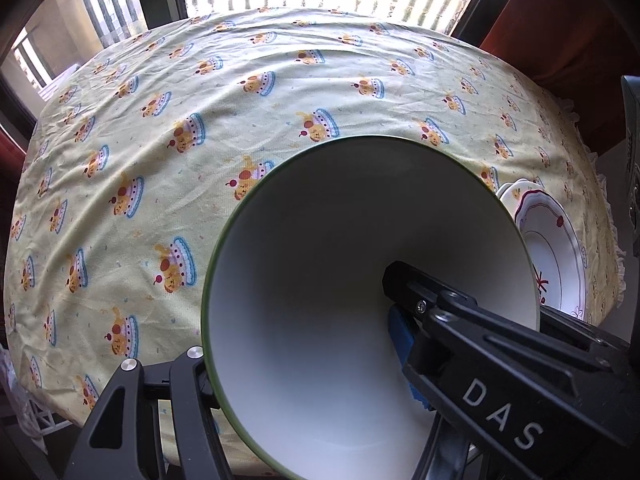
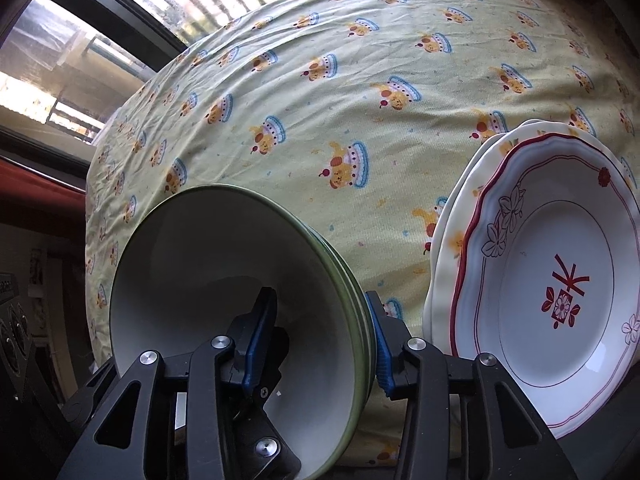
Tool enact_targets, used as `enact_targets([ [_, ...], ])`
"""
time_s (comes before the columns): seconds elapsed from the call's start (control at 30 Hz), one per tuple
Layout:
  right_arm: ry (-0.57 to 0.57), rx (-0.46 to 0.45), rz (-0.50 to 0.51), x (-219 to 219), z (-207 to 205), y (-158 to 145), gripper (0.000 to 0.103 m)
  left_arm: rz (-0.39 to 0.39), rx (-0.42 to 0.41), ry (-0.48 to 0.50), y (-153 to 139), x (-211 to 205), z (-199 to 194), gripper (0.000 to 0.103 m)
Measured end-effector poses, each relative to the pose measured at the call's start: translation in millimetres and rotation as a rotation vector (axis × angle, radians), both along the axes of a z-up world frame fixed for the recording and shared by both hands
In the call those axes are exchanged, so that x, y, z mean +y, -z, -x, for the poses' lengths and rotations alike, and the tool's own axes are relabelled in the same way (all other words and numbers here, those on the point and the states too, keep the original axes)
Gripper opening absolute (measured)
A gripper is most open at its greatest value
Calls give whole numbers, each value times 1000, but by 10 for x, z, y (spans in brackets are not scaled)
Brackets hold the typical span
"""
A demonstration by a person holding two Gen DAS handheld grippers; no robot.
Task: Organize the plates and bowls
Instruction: 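Carry the nested bowls with both grippers toward the red-rimmed plate stack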
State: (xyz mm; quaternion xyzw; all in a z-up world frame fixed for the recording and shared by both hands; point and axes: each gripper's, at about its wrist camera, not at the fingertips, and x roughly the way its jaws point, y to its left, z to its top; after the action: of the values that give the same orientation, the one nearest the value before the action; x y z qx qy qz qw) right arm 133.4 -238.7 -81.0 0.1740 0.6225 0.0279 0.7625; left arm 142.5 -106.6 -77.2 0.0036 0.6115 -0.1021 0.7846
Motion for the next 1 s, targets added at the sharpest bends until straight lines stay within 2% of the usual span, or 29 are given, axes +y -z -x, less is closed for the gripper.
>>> enact_targets([
  [0.27,81,-34,48,72,59,-142,47,43,-39,99,-142,102,-50,67],
  [0.67,193,-91,85,329,190,-574,47,72,-88,202,-542,353,-28,67],
  [0.83,214,-117,97,311,261,-651,47,75,-104,206,-555,315,15,67],
  [1.0,192,-123,91,278,274,-619,47,73,-112,169,-531,265,53,66],
])
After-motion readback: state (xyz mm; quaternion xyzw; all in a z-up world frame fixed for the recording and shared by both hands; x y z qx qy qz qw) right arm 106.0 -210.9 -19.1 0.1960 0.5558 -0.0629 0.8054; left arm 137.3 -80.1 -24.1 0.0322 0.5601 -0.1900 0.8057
